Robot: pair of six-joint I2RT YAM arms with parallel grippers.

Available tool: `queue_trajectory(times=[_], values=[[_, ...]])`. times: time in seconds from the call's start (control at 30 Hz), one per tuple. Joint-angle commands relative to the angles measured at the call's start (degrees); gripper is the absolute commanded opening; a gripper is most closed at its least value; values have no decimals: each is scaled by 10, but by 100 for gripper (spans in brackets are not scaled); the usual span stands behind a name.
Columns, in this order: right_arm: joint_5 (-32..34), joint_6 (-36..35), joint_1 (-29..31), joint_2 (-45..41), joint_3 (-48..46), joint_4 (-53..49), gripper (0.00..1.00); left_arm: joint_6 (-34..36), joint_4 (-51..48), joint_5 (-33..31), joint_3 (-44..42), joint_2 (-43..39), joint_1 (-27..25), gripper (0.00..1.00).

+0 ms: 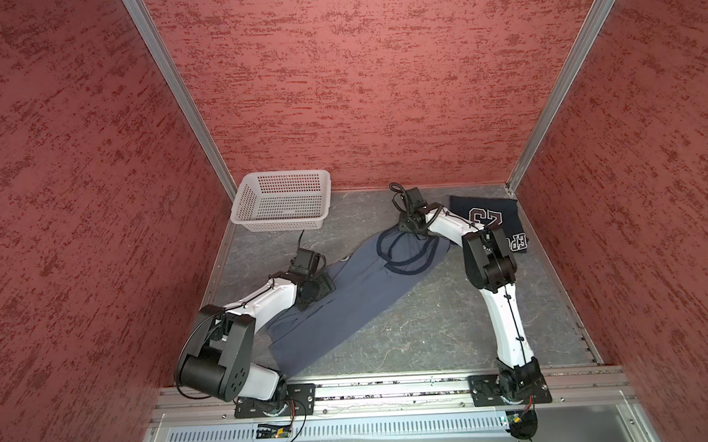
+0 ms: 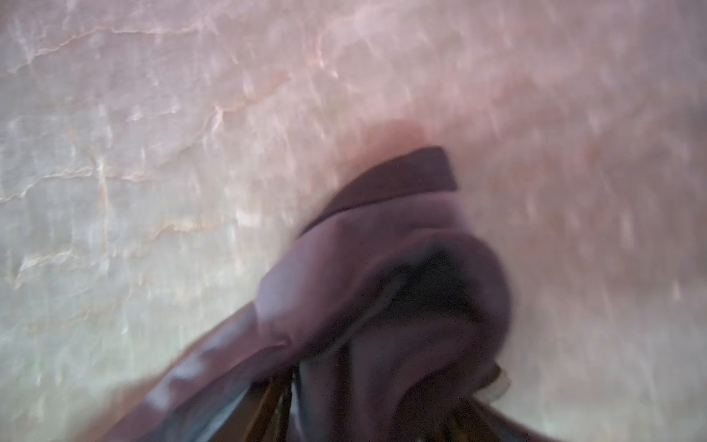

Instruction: Fold and stack the tank tops

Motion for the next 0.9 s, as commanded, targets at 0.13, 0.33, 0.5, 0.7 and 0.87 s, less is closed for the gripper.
queue_trajectory(times=[0.13,0.33,0.5,0.7,0.87], values=[[16,-81,-17,107,239,-186,58,27,-31,15,70,-6,10,86],[21,-78,-4,1,172,-207,75,71,-96,-11,95,-52,23,88],[3,-36,27,-143,-59,-126,78,85,-131,-2,80,-64,24,88],[-62,17,41,-228,-254,-26,78,83,-169,3,61,-38,8,88],[-73,17,42,-204,-269,-1,76,67,-161,12,42,-6,-15,87]])
